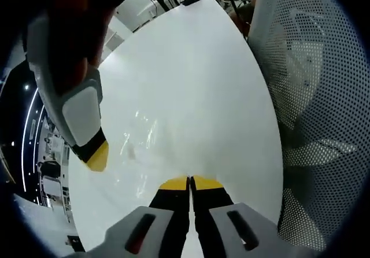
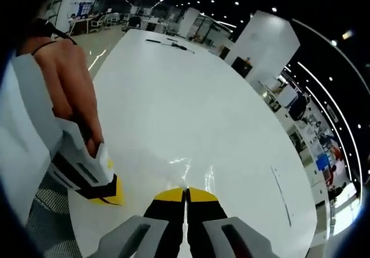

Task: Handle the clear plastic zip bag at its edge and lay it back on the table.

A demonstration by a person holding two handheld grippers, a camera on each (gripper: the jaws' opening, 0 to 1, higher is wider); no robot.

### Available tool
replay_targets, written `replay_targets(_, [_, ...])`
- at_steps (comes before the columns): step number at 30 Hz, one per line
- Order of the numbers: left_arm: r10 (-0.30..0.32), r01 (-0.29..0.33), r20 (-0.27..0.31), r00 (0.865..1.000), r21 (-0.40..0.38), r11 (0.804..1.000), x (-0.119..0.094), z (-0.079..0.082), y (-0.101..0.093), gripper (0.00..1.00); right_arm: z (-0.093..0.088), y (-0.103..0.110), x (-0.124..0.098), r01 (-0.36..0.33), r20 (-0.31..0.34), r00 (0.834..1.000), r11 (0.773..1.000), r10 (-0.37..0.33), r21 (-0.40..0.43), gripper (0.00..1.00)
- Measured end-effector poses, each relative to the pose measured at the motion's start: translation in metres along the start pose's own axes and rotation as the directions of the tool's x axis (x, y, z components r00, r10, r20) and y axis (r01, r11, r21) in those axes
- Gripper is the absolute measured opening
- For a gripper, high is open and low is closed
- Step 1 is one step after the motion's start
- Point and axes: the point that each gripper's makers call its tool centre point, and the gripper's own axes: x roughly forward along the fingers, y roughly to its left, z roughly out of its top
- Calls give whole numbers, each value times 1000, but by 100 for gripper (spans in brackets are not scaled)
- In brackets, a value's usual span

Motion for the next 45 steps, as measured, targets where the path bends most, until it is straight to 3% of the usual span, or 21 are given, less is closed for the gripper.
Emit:
replay_targets(12, [7, -7, 0, 1000, -14, 1000, 0, -3, 0, 0, 4, 10, 2, -57, 35, 998, 998, 56, 21, 0])
replay_targets(22, [11, -11, -3, 1000, -29, 1000, -2, -7, -3, 0, 1, 30, 6, -136, 24, 990, 991, 136, 6, 0])
replay_targets(32, [15, -15, -10, 1000, -30, 999, -1, -10, -6, 0, -6, 46, 11, -167, 9, 986, 986, 167, 12, 0])
replay_targets(37, [14, -14, -12, 1000, -31, 999, -1, -12, -7, 0, -3, 51, -2, -161, 62, 986, 981, 156, 104, 2])
replay_targets(45, [16, -16, -15, 1000, -30, 999, -3, -15, -10, 0, -19, 52, -24, -147, 104, 986, 971, 129, 187, 12])
